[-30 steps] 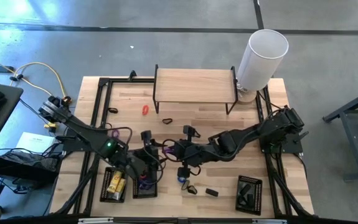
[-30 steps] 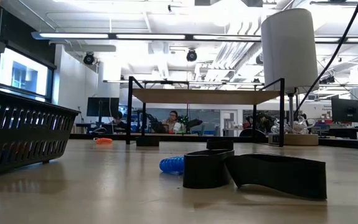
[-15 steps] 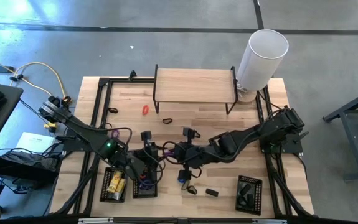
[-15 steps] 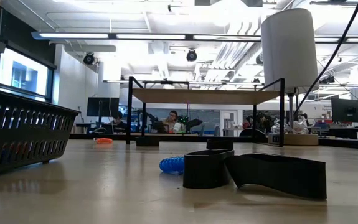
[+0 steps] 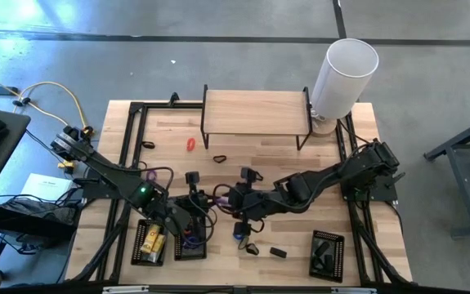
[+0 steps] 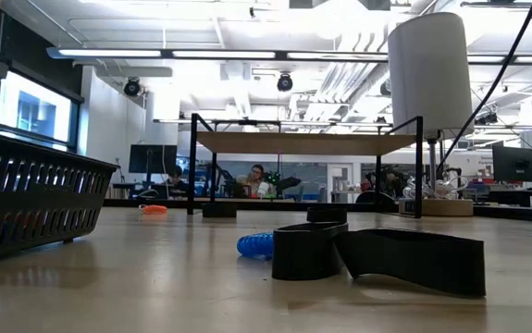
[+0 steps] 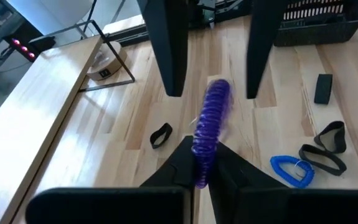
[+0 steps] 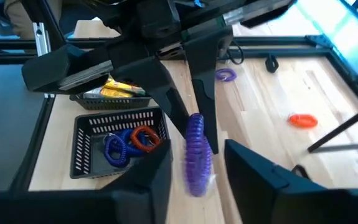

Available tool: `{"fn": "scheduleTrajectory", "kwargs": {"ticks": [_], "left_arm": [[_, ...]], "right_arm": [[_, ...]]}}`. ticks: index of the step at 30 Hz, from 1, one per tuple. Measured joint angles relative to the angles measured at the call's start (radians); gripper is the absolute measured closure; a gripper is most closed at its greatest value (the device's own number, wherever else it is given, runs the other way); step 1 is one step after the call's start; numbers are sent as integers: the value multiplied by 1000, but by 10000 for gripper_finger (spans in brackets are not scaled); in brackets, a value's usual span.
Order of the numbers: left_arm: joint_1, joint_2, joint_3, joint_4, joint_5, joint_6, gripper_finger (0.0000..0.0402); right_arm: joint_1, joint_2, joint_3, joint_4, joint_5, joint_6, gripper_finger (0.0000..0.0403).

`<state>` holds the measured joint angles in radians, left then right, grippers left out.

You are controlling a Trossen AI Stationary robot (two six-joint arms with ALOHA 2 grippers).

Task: Pick & Place Office Desk Supplies
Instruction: Put the violet spring key chain into the middle black basket

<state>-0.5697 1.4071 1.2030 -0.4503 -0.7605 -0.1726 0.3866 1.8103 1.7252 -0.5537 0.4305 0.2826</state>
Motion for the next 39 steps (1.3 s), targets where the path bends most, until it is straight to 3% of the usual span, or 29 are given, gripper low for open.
{"fn": "scheduleTrajectory", "kwargs": {"ticks": [10,17,28,33,39], "left_arm": [[-27,-18,0,-87,26,-85,388],[-66,-108,0,-343,252,-469,389],[-208,-87,-2,-518,417,-1011,389],[-197,-39,-3,-492,523,-1027,389],[-192,4,-3,-419,540,-946,388]], "right_arm": [[16,0,0,-82,-15,157,163],[20,-10,2,-116,-14,193,152],[-14,-9,2,-113,-14,159,152],[-35,-9,2,-107,-17,158,152],[-49,-9,1,-84,-22,151,151]]}}
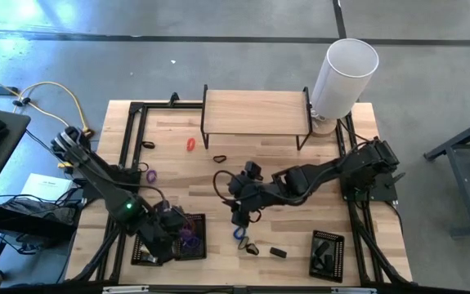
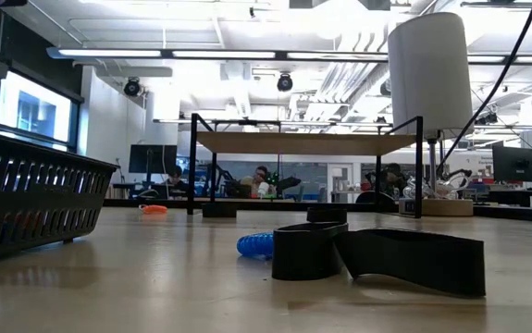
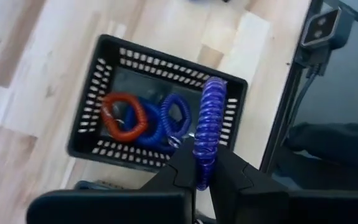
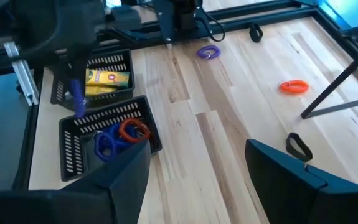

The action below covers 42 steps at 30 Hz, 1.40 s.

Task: Pick & Place Office Desk Supplies
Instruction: Put the violet spring key chain into the middle black basket, then put the black rubber band into the right black basket

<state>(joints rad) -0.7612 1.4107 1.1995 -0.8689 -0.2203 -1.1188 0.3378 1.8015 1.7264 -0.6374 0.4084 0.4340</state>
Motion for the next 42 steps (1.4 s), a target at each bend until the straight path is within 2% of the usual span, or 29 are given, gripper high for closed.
{"fn": "scheduleTrajectory", "kwargs": {"ticks": [4,10,17,24,27,35,42], "left_arm": [[-1,19,0,12,8,-7,388],[-26,25,-32,95,-57,-38,387],[9,16,-144,289,21,-60,387],[13,-6,-179,314,13,-89,386],[15,-6,-182,320,13,-87,372],[22,-6,-191,310,41,-151,294],[41,-50,-191,292,65,-75,282]], "right_arm": [[0,0,0,31,-24,-26,151],[1,0,0,51,-51,-39,151],[9,1,0,51,-70,-39,151],[18,1,-1,50,-75,-42,151],[22,1,-1,50,-74,-46,151],[23,1,-2,50,-74,-46,151],[22,1,-2,50,-74,-47,151]]}}
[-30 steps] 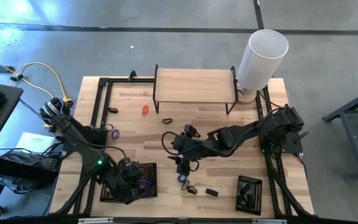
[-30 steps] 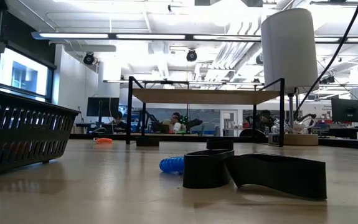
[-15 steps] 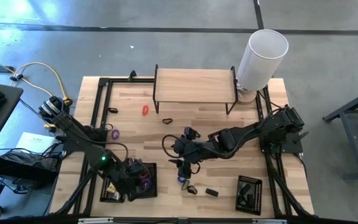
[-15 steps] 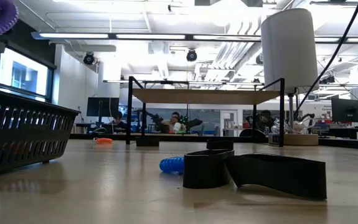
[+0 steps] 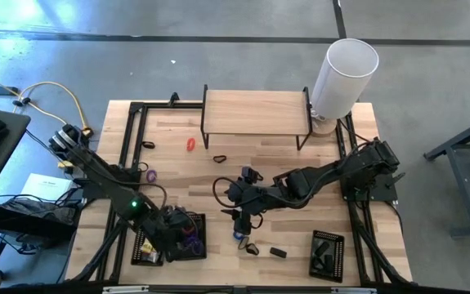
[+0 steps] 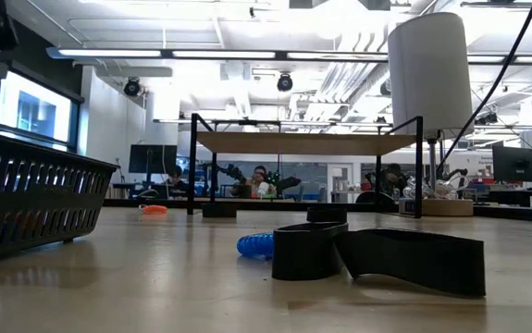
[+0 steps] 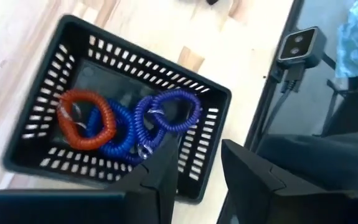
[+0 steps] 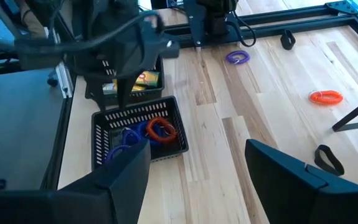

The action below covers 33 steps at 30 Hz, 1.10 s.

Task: Pick & Place Office Desk Supplies
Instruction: Put the black rubber band into the right black basket

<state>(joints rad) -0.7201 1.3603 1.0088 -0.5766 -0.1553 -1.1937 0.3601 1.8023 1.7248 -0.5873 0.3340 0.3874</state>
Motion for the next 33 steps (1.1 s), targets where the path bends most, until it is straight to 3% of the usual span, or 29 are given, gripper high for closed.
{"fn": "scheduleTrajectory", "kwargs": {"ticks": [7,12,19,27,33], "left_arm": [[124,-155,1,-138,155,65,282],[265,-259,1,-419,135,73,290],[634,-315,1,-817,32,112,293],[1024,-271,1,-825,21,538,293],[1246,-214,-27,-789,22,689,294]], "right_arm": [[0,0,0,0,0,0,151],[0,0,0,0,-4,9,151],[0,0,0,0,-48,58,151],[13,0,0,0,-49,72,151],[27,0,0,-5,-49,113,151]]}}
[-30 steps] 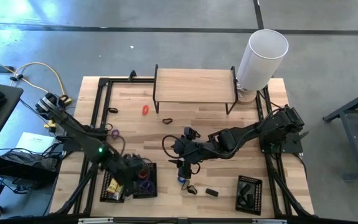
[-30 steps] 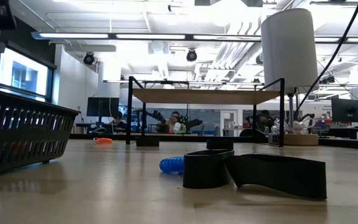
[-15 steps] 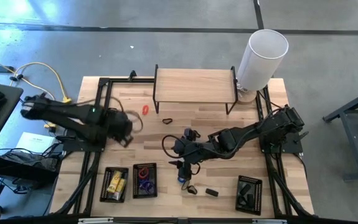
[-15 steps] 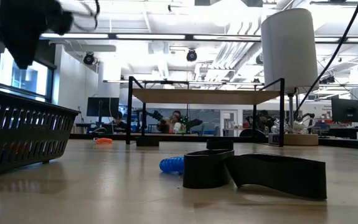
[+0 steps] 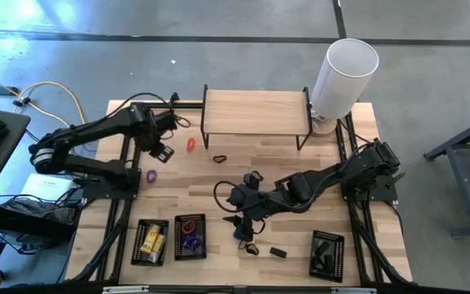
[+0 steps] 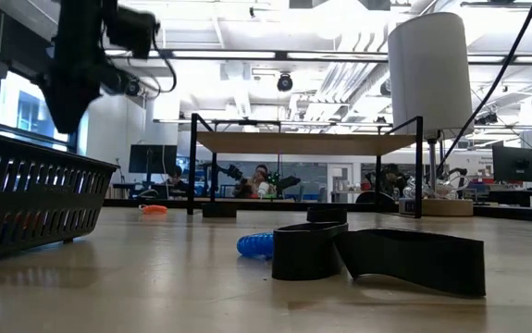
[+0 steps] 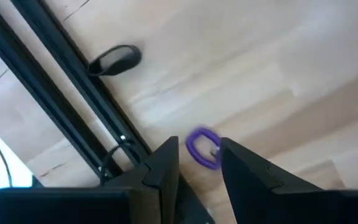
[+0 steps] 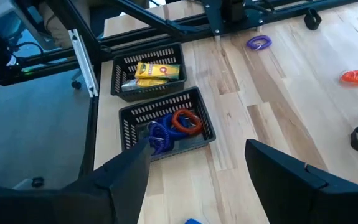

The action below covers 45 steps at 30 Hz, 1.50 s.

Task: Pick & Place Office Desk Supplies
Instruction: Put the black rubber band into the right black basket

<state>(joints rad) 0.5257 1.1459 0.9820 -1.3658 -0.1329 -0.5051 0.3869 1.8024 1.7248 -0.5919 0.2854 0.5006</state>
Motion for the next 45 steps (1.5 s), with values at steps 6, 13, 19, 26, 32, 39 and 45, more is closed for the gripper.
{"fn": "scheduleTrajectory", "kwargs": {"ticks": [6,13,19,26,32,39,45], "left_arm": [[175,14,-104,122,30,37,294],[282,14,-185,257,3,56,294],[344,15,-237,353,0,42,294],[409,66,-280,421,-8,6,294],[419,146,-282,461,-9,27,294],[419,215,-283,498,-29,27,294],[419,226,-283,534,-61,27,294]], "right_arm": [[6,0,0,-46,6,55,151],[3,0,0,-64,7,75,151],[-3,0,0,-83,14,79,151],[-9,0,0,-103,37,83,151],[-29,0,0,-111,37,82,151],[-49,0,0,-134,30,79,151],[-63,0,0,-156,26,79,151]]}}
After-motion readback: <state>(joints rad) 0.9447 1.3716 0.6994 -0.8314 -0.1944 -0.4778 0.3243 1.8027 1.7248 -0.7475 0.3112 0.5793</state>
